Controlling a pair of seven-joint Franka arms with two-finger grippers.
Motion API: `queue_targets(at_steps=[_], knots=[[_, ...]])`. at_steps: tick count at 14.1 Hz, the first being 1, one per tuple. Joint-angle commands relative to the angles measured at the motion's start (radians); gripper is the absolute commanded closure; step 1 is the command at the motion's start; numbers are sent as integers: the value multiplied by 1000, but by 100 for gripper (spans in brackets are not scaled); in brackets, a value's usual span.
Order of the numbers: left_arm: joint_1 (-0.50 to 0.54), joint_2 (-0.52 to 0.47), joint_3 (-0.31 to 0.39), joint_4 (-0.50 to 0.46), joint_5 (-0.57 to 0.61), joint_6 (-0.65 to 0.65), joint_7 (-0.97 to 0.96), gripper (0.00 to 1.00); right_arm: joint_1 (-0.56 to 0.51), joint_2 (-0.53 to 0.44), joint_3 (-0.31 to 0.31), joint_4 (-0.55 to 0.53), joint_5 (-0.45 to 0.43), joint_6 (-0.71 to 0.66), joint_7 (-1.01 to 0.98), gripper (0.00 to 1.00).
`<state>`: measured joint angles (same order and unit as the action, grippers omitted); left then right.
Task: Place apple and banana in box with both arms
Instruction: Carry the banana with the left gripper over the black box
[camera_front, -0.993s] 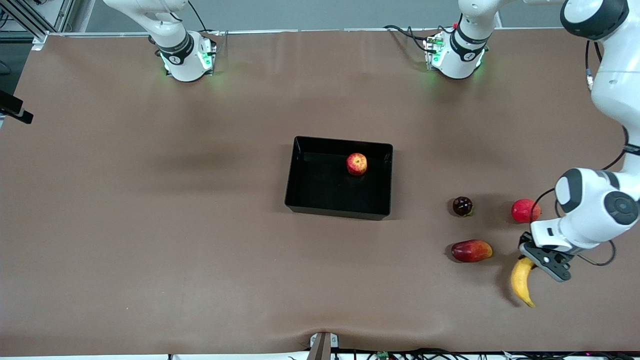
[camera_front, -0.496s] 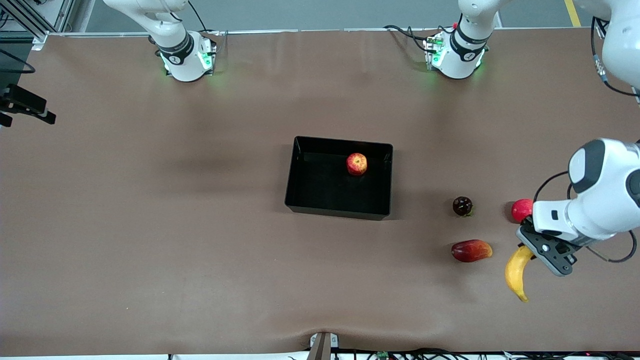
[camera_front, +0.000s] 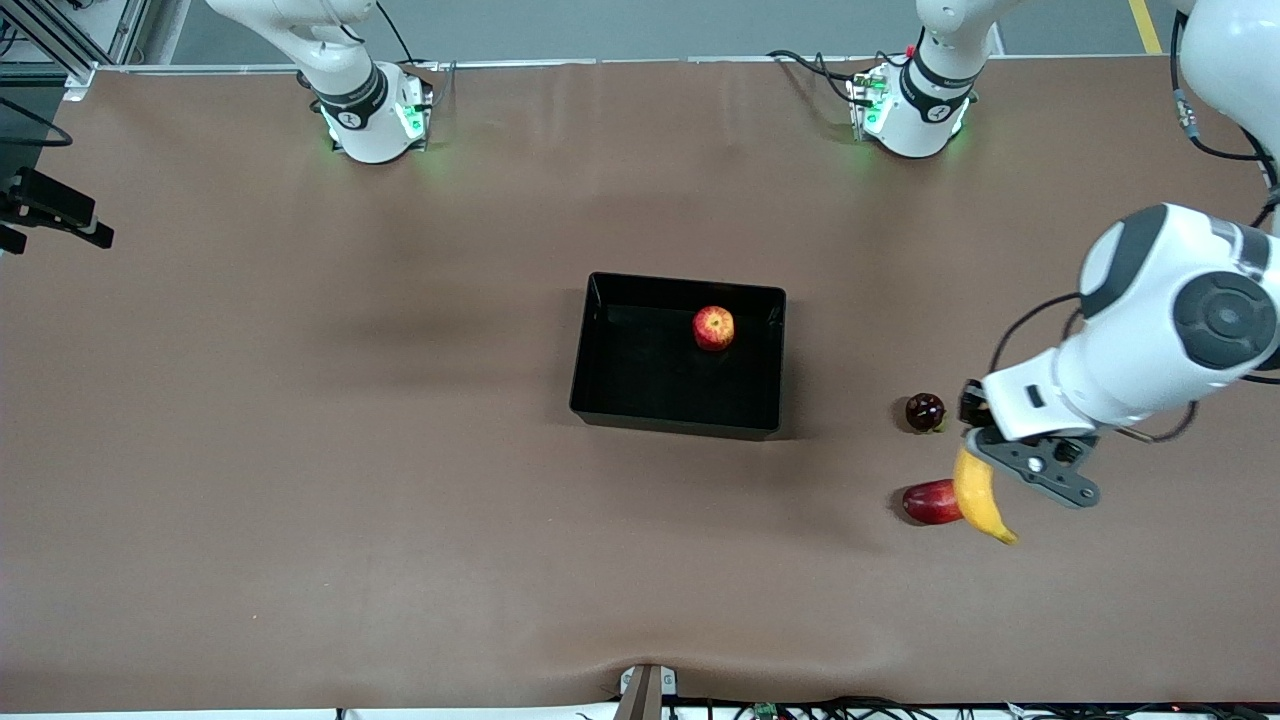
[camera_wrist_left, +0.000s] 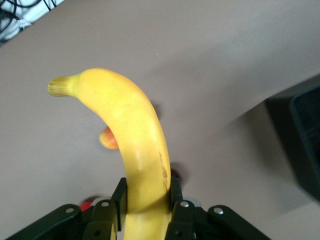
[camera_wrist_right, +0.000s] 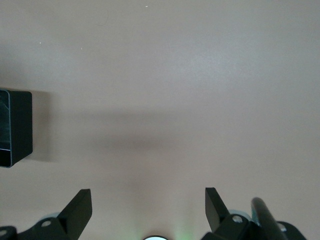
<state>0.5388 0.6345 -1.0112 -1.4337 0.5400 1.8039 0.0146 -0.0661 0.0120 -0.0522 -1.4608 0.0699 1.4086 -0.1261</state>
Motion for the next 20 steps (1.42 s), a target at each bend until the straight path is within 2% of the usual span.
queue_targets(at_steps=[1,4,8,11,13,17,20], knots=[[-54,2,-32,-4,-3,-18,-195,100,0,-7,-6,-4,8,-8,-7,0],[-161,4,-32,-5,-3,-43,-442,100,45,-7,-57,-4,8,-8,-7,0],[-292,37,-24,-2,9,-25,-658,100,26,-7,-51,-4,10,-10,-7,0],[-390,76,2,-1,9,15,-792,100,-26,-6,3,-4,10,-11,-7,0],[-488,77,60,-2,12,76,-844,100,-28,-6,8,-4,10,-11,-7,0],[-742,77,271,7,0,168,-939,100,-28,-6,8,-4,10,-11,-7,0],[-827,94,329,9,-6,227,-976,100,-26,-7,6,-4,10,-13,-7,0]])
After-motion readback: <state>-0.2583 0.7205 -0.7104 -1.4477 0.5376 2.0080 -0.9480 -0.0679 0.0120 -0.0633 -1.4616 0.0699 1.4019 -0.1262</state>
